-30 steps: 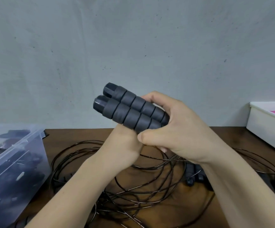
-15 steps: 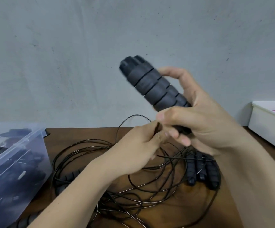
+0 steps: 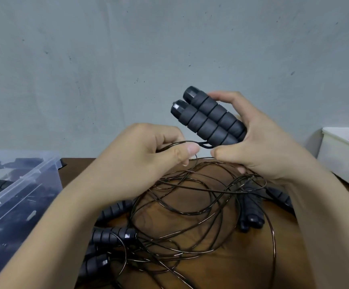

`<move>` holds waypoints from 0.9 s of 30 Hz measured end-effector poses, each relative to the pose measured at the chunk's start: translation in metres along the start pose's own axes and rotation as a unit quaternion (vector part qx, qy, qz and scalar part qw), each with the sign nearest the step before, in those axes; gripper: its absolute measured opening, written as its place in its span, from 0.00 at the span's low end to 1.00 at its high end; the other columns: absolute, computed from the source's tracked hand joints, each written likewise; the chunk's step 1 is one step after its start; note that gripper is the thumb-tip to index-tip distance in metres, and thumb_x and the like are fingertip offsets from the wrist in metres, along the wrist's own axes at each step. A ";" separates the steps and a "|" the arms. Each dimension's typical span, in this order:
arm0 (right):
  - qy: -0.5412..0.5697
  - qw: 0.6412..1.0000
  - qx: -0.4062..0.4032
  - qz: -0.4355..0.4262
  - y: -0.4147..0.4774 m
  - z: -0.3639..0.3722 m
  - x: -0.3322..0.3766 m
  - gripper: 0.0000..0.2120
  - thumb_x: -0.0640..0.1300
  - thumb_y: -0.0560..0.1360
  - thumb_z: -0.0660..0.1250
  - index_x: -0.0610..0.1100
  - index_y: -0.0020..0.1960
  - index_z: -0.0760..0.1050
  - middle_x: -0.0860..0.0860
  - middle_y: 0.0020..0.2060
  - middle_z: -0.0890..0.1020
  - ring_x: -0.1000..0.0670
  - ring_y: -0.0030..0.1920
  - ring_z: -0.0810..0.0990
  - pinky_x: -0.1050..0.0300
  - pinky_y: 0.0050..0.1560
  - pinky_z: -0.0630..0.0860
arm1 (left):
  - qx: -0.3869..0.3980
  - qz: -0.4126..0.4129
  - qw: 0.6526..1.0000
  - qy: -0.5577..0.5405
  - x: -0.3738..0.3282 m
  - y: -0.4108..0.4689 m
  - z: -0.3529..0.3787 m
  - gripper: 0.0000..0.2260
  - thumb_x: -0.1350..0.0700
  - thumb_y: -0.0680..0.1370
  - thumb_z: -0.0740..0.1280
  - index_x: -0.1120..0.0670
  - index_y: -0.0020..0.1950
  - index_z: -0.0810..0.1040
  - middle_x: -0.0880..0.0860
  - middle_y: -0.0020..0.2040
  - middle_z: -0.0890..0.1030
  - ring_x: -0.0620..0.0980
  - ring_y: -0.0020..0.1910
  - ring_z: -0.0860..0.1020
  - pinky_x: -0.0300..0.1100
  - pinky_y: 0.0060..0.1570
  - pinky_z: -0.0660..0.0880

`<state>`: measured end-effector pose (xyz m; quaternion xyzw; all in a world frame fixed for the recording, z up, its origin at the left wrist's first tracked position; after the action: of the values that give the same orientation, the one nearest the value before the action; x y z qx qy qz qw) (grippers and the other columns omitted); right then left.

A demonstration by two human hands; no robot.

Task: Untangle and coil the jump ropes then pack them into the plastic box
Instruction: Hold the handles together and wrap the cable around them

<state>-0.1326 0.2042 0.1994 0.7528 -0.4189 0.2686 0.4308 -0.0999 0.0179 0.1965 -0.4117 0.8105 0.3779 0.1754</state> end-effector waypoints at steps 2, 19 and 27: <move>-0.014 1.000 -0.025 -0.001 0.001 0.000 -0.003 0.42 0.29 0.70 0.73 0.68 0.70 0.71 0.52 0.42 0.84 0.50 0.24 0.73 0.52 0.28 0.76 | -0.004 0.010 0.998 0.054 -0.005 -0.002 -0.002 0.16 0.42 0.82 0.66 0.50 0.41 0.82 0.43 0.24 0.70 0.43 0.24 0.67 0.34 0.28 0.62; -0.175 0.931 0.316 0.060 -0.019 0.040 -0.021 0.39 0.36 0.70 0.77 0.74 0.66 0.71 0.44 0.43 0.86 0.39 0.35 0.82 0.46 0.34 0.79 | 0.002 -0.025 1.000 0.018 0.015 0.013 -0.007 0.16 0.39 0.66 0.80 0.50 0.38 0.84 0.56 0.30 0.78 0.45 0.30 0.69 0.39 0.31 0.63; 0.007 0.934 0.355 0.035 -0.027 0.035 -0.002 0.37 0.34 0.69 0.82 0.62 0.68 0.73 0.30 0.48 0.83 0.37 0.28 0.77 0.49 0.31 0.78 | -0.011 0.003 0.994 -0.110 0.037 0.014 -0.013 0.21 0.42 0.74 0.78 0.59 0.38 0.80 0.66 0.36 0.77 0.50 0.34 0.72 0.41 0.35 0.68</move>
<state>-0.1090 0.1819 0.1695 0.8400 -0.3191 0.4196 0.1283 -0.1329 -0.0063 0.1899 -0.3672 0.7834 0.4300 0.2578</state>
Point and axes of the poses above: each hand's wrist, its own y-axis towards the middle knuckle, its own z-axis out of the palm, x = y × z, the point moved 7 cm from there along y, towards the middle knuckle
